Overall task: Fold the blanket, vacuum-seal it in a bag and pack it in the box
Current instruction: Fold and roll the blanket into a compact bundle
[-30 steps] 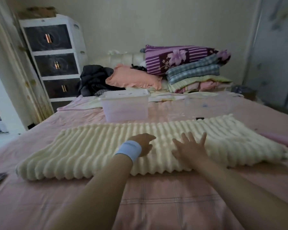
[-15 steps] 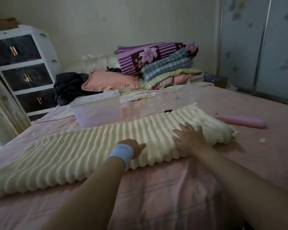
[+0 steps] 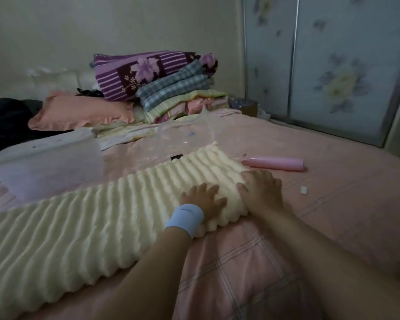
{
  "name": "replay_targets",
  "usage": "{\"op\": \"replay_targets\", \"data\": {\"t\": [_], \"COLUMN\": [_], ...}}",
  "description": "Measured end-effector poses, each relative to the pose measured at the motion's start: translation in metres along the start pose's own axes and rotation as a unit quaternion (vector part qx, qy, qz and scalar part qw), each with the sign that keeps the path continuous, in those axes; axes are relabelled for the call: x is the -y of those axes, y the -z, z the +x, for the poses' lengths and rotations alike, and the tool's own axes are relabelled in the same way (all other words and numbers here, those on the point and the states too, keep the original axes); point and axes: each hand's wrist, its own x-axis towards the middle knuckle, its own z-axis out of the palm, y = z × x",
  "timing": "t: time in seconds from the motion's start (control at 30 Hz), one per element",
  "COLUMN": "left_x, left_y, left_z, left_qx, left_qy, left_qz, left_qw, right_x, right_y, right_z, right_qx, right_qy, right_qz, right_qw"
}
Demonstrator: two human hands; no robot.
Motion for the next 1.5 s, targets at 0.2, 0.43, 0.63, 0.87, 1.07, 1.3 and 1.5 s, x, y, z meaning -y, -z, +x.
{"op": "replay_targets", "data": {"t": [0.2,0.43,0.63,0.87,1.07,1.3,1.5], "left_x": [0.002,0.033,0.060,0.092,0.117,0.120,0.150], "left_y": [-0.020,0.014,0.085,0.064,0.066,0.097,0.045], "left_z": [0.010,-0.001,-0.045,-0.067,-0.077,-0.072,-0.071], "left_qx": [0.015,-0.011,-0.294,-0.019,-0.034,-0.165,0.065], "left_qy": [-0.004,-0.054,-0.094,0.051,0.058,-0.049,0.040], "left_qz": [-0.003,-0.205,-0.432,-0.334,-0.304,-0.355,-0.049], "left_qw": [1.000,0.977,0.847,0.941,0.950,0.919,0.996], "right_x": [0.005,0.032,0.121,0.145,0.129,0.159,0.169], "right_y": [0.007,0.019,0.028,0.015,0.007,-0.002,-0.011], "right_z": [0.008,0.020,-0.008,-0.019,-0.016,-0.011,-0.009], "right_qx": [0.132,0.114,0.055,0.029,0.101,0.207,0.186], "right_qy": [-0.262,-0.308,0.176,-0.056,-0.128,0.020,0.048], "right_qz": [0.082,0.407,0.198,0.564,0.318,0.433,0.336], "right_qw": [0.953,0.853,0.963,0.823,0.934,0.877,0.922]}}
